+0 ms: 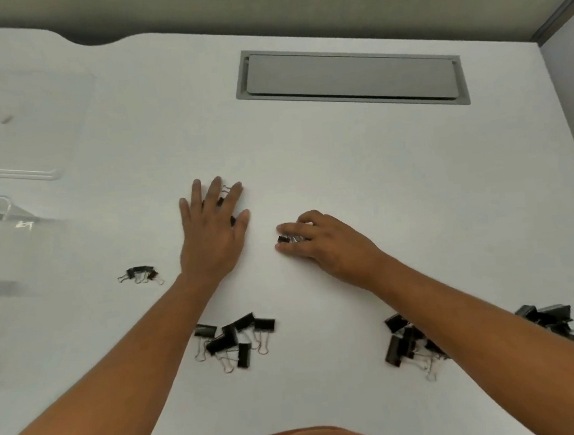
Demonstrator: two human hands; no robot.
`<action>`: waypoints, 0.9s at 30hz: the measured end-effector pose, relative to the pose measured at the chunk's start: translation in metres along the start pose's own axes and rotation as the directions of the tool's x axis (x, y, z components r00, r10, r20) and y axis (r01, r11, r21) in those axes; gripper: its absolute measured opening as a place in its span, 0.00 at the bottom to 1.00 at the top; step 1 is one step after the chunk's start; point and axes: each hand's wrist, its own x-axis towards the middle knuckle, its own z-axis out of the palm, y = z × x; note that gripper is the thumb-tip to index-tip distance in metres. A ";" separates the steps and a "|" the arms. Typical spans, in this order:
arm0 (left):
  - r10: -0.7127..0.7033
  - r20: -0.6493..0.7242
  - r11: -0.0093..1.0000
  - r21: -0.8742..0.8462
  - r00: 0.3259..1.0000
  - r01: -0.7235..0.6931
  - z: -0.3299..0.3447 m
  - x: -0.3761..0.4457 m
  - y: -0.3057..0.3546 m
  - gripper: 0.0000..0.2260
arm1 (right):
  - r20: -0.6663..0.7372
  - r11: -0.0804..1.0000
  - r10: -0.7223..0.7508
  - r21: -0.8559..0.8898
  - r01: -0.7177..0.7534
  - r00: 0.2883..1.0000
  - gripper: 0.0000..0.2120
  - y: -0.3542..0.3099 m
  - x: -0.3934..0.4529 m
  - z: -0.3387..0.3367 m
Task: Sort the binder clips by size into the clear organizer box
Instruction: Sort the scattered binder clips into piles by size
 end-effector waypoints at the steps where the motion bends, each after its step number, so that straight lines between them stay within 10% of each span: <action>1: -0.022 -0.019 0.999 -0.044 1.000 0.021 0.003 0.002 0.003 0.21 | -0.006 1.000 -0.005 0.006 0.005 1.000 0.17 0.014 -0.006 -0.003; 8: -0.198 -0.152 0.955 -0.254 0.968 0.155 0.031 0.015 0.096 0.10 | -0.124 0.969 0.234 0.111 -0.221 0.964 0.18 0.106 -0.067 -0.033; 17: -0.004 -0.184 0.990 -0.141 0.983 -0.022 0.075 0.074 0.207 0.11 | -0.212 0.810 0.547 0.378 -0.448 0.810 0.15 0.148 -0.125 -0.052; 22: -0.050 -0.200 0.962 -0.274 0.979 -0.007 0.059 0.059 0.203 0.21 | -0.186 0.520 0.786 0.714 -0.469 0.589 0.16 0.116 -0.165 -0.089; 27: 0.298 -0.133 0.935 -0.156 0.945 -0.317 0.025 -0.033 0.224 0.24 | -0.269 0.550 0.835 0.352 -0.758 0.481 0.15 0.046 -0.290 -0.100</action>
